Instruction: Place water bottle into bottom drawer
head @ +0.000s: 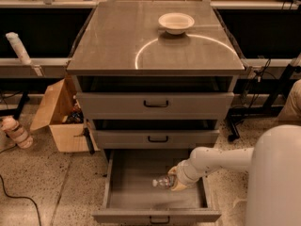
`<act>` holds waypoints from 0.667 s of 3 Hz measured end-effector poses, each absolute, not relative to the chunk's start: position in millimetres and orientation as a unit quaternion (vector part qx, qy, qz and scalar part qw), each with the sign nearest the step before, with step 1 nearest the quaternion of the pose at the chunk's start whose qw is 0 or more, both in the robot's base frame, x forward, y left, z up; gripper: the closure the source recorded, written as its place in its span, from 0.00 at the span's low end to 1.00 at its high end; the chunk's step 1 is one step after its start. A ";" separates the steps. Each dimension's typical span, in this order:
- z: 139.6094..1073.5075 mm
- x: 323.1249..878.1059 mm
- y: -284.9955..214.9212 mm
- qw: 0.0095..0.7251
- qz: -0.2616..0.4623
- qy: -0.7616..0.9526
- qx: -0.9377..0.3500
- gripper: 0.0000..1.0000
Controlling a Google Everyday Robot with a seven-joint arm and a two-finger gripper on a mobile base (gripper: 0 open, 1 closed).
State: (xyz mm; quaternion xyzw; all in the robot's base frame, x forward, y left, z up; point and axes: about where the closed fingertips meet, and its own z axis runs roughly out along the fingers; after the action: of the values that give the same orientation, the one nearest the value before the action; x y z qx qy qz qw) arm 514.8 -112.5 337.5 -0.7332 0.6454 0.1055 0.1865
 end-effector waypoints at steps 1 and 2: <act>293.3 513.3 -114.1 0.175 0.101 0.657 -0.726 1.00; 256.3 517.2 -114.2 0.162 0.104 0.666 -0.721 1.00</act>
Offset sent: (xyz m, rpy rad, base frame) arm 0.0153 -0.0033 -0.1270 -0.0576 0.0692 -0.0706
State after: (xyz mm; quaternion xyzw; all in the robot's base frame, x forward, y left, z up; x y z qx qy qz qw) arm 517.2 -114.2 256.3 -0.7205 0.6662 0.1044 0.1615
